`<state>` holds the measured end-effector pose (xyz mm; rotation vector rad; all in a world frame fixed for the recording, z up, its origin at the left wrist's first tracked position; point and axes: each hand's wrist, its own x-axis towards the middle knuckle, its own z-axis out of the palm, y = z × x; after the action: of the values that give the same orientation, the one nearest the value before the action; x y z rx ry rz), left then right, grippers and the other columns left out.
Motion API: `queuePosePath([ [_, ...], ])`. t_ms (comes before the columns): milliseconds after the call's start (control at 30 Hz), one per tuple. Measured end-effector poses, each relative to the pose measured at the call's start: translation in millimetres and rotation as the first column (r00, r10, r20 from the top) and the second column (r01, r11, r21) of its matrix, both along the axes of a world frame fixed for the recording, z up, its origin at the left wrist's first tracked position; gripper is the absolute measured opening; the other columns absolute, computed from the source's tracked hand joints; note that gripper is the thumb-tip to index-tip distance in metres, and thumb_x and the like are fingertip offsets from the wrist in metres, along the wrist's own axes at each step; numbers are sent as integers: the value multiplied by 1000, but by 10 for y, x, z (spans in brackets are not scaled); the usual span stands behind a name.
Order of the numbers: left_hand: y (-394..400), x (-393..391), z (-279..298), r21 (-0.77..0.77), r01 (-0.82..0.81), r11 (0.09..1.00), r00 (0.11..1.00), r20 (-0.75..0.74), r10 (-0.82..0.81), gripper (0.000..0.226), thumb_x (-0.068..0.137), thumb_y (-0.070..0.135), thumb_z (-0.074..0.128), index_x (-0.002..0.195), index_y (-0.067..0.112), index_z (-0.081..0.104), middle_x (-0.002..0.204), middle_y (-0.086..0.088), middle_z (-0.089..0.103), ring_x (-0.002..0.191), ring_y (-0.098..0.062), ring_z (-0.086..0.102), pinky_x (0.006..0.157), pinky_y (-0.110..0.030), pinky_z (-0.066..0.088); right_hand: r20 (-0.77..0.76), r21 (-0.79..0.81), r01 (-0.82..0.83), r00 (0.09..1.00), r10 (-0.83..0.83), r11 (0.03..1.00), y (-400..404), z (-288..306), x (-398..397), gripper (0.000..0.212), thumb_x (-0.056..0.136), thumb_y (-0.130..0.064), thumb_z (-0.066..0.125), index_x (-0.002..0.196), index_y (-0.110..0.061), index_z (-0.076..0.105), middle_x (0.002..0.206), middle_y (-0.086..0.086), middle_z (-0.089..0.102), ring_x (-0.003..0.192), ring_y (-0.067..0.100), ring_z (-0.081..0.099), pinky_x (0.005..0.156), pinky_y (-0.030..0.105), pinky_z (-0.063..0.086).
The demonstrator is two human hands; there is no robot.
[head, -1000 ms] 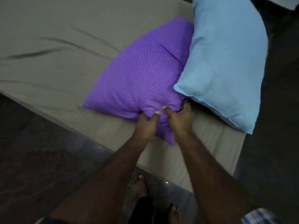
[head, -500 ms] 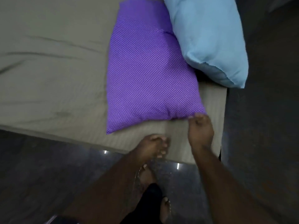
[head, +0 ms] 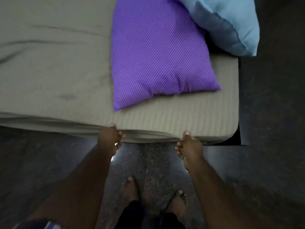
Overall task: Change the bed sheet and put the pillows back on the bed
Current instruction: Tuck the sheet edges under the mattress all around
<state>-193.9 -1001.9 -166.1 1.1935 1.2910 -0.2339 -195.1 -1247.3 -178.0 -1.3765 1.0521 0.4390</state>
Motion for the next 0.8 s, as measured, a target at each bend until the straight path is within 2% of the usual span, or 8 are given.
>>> queuePosePath([
  [100,-146,-388,-93,-19,29,999,998,57,-28,34,107,32,41,76,20,46,46,4,53,36,-6,53,48,-20,38,75,-62,98,993,-93,993,-30,-97,-252,37,104,-36,48,73,-17,51,53,4,51,39,15,48,45,22,35],
  [200,-133,-546,-143,-49,87,995,994,77,-83,30,106,35,44,80,21,47,55,4,53,42,-11,57,51,-21,35,69,-73,180,982,-175,981,132,-52,-370,39,105,-37,44,73,-16,51,57,6,51,44,18,47,48,22,36],
  [333,478,-528,-70,-112,185,976,982,64,-179,27,105,36,46,85,20,53,73,1,56,54,-13,55,46,-17,41,-48,66,-28,998,32,997,917,9,-530,33,105,-41,43,88,-17,58,69,7,58,53,19,51,52,24,37],
  [400,918,-510,-70,-103,140,985,990,40,-136,30,104,44,47,89,20,55,81,0,59,60,-15,56,44,-17,43,-62,132,-112,991,121,985,1408,46,-534,32,105,-43,43,95,-18,59,76,6,62,57,18,53,54,25,40],
  [467,1304,-430,-101,-52,89,995,996,31,-88,38,102,53,46,96,17,58,89,-6,61,61,-17,56,43,-18,46,-35,159,-119,991,126,980,1833,67,-441,31,104,-44,43,98,-19,59,78,4,64,58,17,55,53,25,41],
  [600,1724,-114,-163,-103,81,991,995,62,-75,49,102,59,40,97,13,57,88,-3,61,68,-17,61,50,-22,50,38,106,-38,999,34,994,2299,-44,-175,28,105,-39,43,88,-20,54,73,1,62,50,12,54,46,21,40],
  [700,1890,-163,-310,-28,92,995,994,65,-90,36,106,48,39,106,14,53,70,1,56,49,-9,61,42,-17,45,93,29,16,995,-18,999,2419,-149,-208,25,105,-29,48,81,-21,49,64,-1,56,40,7,49,38,17,35],
  [800,1954,-562,-405,15,55,998,995,81,-56,25,105,42,45,93,21,50,60,1,50,40,-7,53,46,-19,40,116,-25,77,991,-73,997,2483,-154,-361,25,104,-25,48,81,-20,54,58,-1,55,39,10,47,39,19,32],
])
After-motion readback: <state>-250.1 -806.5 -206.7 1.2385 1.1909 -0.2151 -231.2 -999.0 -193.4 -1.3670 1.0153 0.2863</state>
